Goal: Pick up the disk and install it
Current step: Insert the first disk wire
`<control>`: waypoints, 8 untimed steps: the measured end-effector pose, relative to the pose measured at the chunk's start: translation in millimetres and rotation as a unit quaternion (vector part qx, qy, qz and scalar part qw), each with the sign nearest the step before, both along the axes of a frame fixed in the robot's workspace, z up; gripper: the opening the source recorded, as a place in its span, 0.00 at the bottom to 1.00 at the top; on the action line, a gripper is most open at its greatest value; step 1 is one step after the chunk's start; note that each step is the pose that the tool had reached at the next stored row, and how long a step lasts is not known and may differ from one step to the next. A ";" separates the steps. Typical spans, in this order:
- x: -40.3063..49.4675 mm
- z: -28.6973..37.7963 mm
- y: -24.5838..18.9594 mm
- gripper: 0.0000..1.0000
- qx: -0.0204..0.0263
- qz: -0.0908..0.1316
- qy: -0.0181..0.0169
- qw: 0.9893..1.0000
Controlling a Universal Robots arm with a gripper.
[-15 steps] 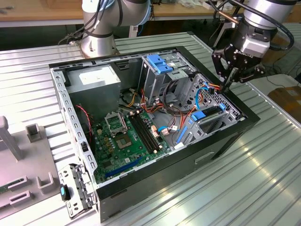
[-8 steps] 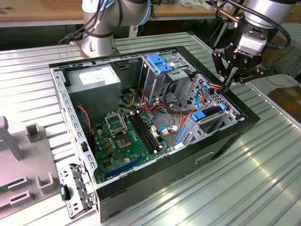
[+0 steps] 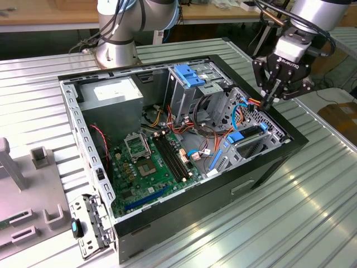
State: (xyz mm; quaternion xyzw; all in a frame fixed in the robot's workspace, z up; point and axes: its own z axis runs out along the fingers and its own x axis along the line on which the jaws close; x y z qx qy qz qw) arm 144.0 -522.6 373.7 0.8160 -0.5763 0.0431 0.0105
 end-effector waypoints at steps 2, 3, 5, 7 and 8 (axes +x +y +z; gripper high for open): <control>0.0 0.0 0.0 0.16 0.000 -0.028 0.000 1.000; 0.0 0.0 0.0 0.16 0.000 -0.038 0.000 0.999; 0.0 0.0 0.0 0.16 0.000 -0.052 0.000 0.999; 0.0 0.0 0.0 0.16 0.000 -0.068 0.000 0.998; 0.0 0.0 0.0 0.16 0.000 -0.073 0.000 0.997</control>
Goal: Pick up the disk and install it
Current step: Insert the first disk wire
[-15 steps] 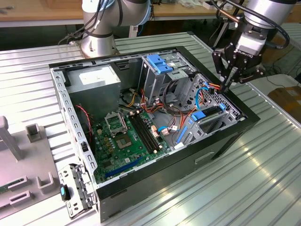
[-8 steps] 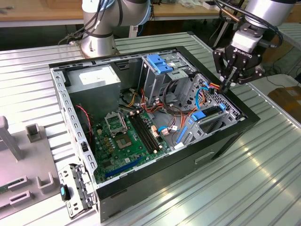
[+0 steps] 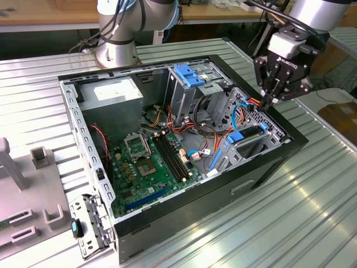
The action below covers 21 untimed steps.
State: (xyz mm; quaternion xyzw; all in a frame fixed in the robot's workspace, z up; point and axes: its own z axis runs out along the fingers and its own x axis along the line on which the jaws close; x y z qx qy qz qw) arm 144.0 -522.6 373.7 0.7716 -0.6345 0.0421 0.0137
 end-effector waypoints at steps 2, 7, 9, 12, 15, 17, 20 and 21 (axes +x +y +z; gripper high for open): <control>-3.5 0.0 0.0 0.16 0.000 -0.007 0.000 1.000; -11.7 -0.7 0.0 0.16 0.000 -0.028 0.000 1.000; -11.7 -1.1 0.0 0.16 -0.001 -0.041 0.000 0.999; -11.8 -1.8 -2.5 0.16 -0.001 -0.053 0.000 0.999; -12.5 -1.9 -4.3 0.16 0.017 -0.057 0.002 0.998; -12.5 -1.8 -10.7 0.16 0.023 -0.060 0.003 0.998; -13.1 -1.8 -13.3 0.16 0.032 -0.064 0.004 0.997; -14.1 -1.9 -13.6 0.16 0.042 -0.066 0.005 0.997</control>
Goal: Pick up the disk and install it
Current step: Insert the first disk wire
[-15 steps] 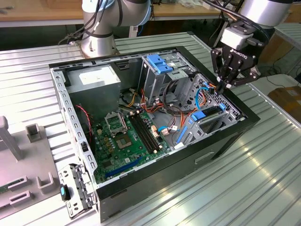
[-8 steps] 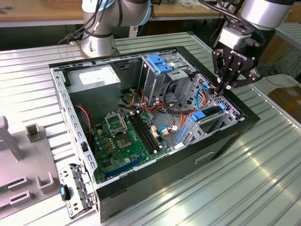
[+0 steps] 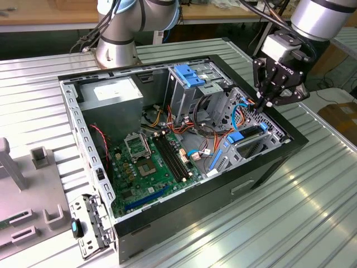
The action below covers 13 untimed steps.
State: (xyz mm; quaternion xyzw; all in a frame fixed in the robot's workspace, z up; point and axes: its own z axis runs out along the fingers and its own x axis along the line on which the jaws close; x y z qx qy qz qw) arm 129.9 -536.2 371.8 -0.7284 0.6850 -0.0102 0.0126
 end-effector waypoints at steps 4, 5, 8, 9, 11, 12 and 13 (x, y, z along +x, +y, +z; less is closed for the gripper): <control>-0.5 -0.4 -3.5 0.16 0.002 -0.005 0.001 1.000; -0.5 -0.7 -3.8 0.16 0.002 -0.009 0.001 1.000; -0.8 -1.8 -6.4 0.16 0.002 -0.018 0.001 1.000; -2.1 -2.1 -9.2 0.16 0.002 -0.018 0.001 1.000; -8.0 -2.5 -17.1 0.16 0.002 -0.018 0.001 1.000; -11.2 -2.7 -18.3 0.16 0.002 -0.018 0.001 1.000; -15.0 -3.6 -19.2 0.16 0.002 -0.018 0.001 1.000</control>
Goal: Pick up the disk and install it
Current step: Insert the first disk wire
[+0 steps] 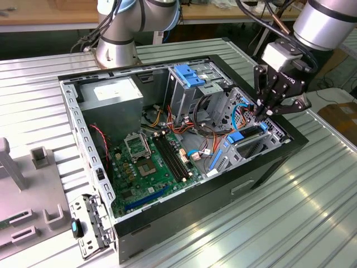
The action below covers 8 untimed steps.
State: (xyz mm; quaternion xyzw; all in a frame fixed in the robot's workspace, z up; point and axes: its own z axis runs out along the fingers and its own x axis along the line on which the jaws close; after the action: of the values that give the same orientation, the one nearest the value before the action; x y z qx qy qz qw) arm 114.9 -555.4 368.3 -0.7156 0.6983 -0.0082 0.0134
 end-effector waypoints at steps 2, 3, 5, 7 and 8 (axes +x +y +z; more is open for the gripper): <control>-0.4 -6.2 -0.2 0.16 0.000 0.000 0.000 1.000; -0.4 -11.0 -0.4 0.16 0.000 0.000 0.000 1.000; -0.4 -16.0 -0.4 0.16 0.000 0.000 0.000 1.000; -0.6 -16.4 -0.5 0.16 0.000 0.000 0.000 1.000; -0.9 -16.6 -0.5 0.16 0.000 0.000 0.000 1.000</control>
State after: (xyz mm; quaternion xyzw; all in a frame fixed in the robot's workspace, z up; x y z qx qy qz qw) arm 114.0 -555.8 351.7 -0.7156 0.6983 -0.0083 0.0134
